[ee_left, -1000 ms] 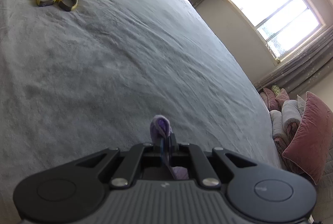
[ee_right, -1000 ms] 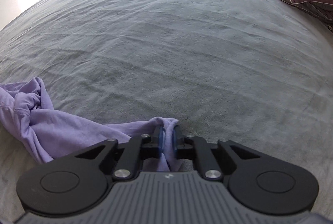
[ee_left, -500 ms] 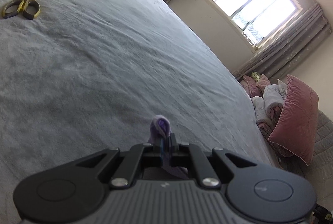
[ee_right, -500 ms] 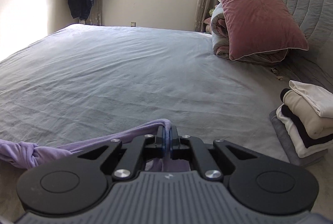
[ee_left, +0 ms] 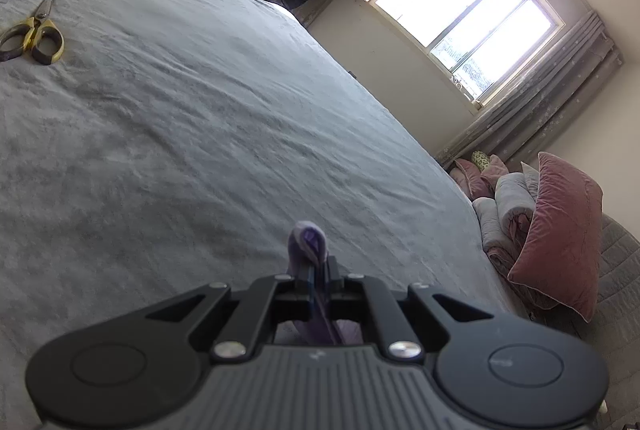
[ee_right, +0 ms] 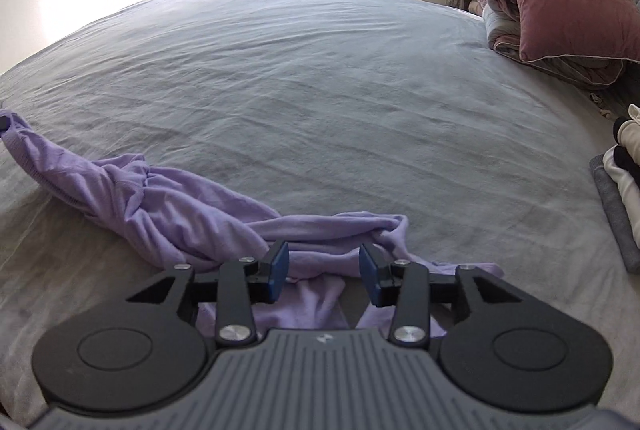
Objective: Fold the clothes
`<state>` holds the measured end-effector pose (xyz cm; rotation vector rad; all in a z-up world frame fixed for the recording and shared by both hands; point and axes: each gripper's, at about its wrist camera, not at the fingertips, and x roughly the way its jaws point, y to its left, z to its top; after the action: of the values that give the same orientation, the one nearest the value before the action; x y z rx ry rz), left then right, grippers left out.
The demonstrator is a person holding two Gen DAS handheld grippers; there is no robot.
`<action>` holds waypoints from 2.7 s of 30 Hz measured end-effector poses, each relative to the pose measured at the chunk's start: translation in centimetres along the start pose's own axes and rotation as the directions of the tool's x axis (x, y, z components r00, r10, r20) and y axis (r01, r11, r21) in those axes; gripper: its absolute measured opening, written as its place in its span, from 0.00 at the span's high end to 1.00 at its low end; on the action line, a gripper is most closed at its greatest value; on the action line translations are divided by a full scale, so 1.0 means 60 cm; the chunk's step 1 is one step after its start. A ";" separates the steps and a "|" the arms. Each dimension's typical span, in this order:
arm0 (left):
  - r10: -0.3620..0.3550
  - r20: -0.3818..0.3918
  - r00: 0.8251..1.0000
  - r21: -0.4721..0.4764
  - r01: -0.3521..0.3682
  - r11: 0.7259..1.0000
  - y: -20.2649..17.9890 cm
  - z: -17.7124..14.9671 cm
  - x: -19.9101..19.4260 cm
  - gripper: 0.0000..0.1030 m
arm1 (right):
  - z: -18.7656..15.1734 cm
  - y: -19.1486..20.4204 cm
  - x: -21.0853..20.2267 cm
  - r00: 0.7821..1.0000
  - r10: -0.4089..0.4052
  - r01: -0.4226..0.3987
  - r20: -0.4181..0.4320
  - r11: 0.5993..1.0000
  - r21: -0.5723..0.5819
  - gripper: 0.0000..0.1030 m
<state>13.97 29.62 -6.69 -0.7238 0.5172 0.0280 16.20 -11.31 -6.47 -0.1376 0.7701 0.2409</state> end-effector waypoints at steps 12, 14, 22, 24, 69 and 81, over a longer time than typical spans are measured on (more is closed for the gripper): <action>0.027 -0.013 1.000 -0.012 -0.027 1.000 0.008 0.002 0.003 0.96 | -0.023 0.099 0.079 0.990 0.124 -0.127 -0.070 0.991 -0.042 0.63; 0.039 -0.026 0.999 -0.018 -0.039 0.999 0.011 0.005 0.005 0.96 | -0.020 0.100 0.079 0.992 0.105 -0.109 -0.062 0.992 -0.065 0.93; 0.018 -0.014 1.000 -0.028 -0.018 0.999 0.013 0.007 -0.002 0.96 | 0.045 0.056 -0.001 0.995 0.018 -0.014 0.094 0.999 -0.047 0.94; 0.012 0.004 1.000 -0.023 -0.012 1.000 0.012 0.009 -0.006 0.96 | 0.074 0.047 -0.020 0.989 -0.012 0.019 0.145 0.999 -0.049 0.94; 0.195 -0.151 0.969 0.180 -0.167 0.969 -0.094 0.070 0.292 0.57 | 0.203 0.003 0.263 0.989 -0.144 0.141 -0.029 0.988 -0.066 0.82; 0.063 -0.351 0.934 -0.014 -0.072 0.997 -0.094 -0.014 0.215 0.49 | 0.157 0.024 0.149 0.999 0.003 0.000 0.033 0.994 -0.109 0.62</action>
<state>26.02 22.91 -9.64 -0.7407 0.8854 -0.0309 28.31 -6.50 -6.12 -0.2353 0.7245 0.2860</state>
